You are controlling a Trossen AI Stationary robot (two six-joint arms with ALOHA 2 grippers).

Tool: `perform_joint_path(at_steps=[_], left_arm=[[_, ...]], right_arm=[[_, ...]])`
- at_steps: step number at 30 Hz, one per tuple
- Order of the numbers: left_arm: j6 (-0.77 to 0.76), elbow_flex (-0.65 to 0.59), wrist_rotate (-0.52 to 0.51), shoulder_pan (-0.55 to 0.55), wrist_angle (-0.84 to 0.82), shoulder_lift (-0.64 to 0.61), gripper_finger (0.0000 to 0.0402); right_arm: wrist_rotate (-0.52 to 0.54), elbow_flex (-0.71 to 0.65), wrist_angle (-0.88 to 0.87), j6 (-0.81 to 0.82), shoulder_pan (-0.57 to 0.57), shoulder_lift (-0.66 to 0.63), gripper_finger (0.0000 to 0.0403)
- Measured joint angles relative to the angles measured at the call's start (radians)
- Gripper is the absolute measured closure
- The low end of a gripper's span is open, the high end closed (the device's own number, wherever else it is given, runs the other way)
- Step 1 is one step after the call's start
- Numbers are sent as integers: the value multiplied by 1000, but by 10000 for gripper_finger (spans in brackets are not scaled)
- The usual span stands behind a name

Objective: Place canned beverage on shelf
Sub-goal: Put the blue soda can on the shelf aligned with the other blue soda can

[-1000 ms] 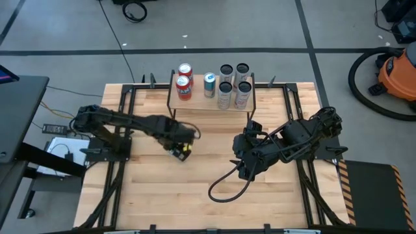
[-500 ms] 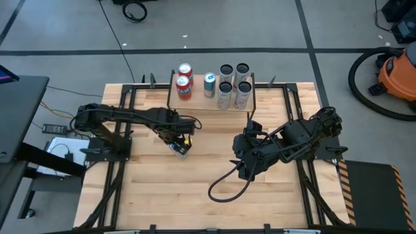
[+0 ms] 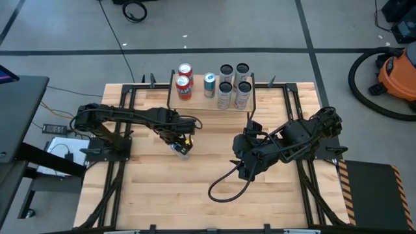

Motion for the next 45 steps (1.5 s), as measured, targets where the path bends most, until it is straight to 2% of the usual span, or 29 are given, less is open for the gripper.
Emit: perform_joint_path(at_steps=[8,19,28,35,41,45], left_arm=[[66,0,0,1,2,0,159],[154,2,0,0,16,-1,90],[147,6,67,-1,21,-1,86],[175,96,66,-2,-5,-1,86],[275,219,38,-10,-98,-1,86],[338,279,26,-15,-155,-1,86]], right_arm=[[-27,0,0,-2,0,0,60],[-27,0,0,1,0,0,60],[-27,0,1,0,-1,0,60],[-27,0,1,-10,-3,0,60],[-27,0,25,-39,-3,0,60],[-26,0,100,-68,-5,0,60]])
